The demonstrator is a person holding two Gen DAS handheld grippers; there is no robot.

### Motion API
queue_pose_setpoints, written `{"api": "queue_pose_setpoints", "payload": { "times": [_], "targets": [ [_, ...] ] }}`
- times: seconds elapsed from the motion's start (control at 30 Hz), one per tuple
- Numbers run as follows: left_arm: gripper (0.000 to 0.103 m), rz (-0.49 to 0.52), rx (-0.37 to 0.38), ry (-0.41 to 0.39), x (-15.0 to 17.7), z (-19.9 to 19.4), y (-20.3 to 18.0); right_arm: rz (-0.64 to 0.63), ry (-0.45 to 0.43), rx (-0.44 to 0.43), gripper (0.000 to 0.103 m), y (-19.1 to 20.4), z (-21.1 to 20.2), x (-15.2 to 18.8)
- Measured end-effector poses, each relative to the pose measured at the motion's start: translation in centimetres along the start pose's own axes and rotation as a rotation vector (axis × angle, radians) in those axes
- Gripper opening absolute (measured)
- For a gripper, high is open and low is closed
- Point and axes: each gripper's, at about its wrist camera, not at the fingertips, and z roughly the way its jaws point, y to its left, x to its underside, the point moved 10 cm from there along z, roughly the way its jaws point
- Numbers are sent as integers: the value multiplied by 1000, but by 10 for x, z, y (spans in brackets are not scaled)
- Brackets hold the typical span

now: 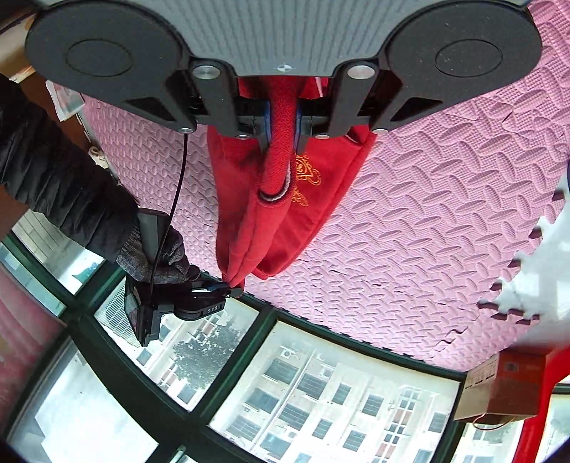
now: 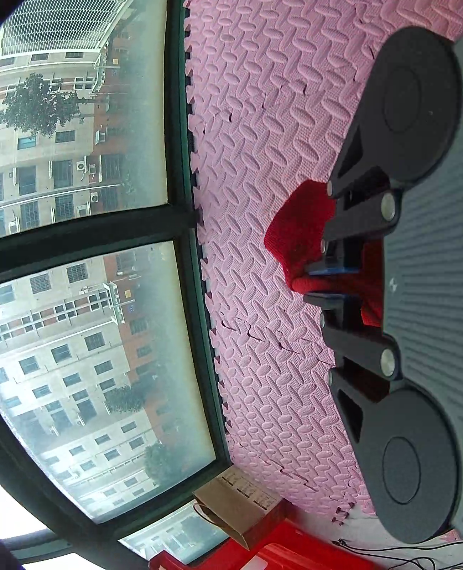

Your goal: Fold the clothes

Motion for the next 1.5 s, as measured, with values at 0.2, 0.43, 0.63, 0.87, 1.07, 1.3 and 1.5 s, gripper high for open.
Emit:
{"api": "queue_pose_setpoints", "payload": {
  "times": [0.2, 0.43, 0.63, 0.87, 1.07, 1.3, 1.5],
  "targets": [
    [13, -113, -21, 44, 13, 8, 32, 8, 10, -87, 18, 14, 17, 15],
    [44, -110, -75, 2, 4, -2, 43, -196, 42, -118, 51, 20, -22, 35],
    [88, -76, -130, -73, -11, -13, 37, -350, 108, -211, 81, 40, -51, 80],
    [102, -5, -202, -25, 8, 0, 33, -561, 167, -302, 93, 69, -80, 140],
    [102, 56, -315, 33, 32, 12, 47, -684, 180, -375, 101, 92, -104, 191],
    [103, 76, -337, 42, 36, 10, 51, -673, 107, -248, 103, 75, -100, 193],
    [103, 64, -329, 11, 22, 6, 40, -646, 100, -357, 103, 93, -121, 191]
  ]
}}
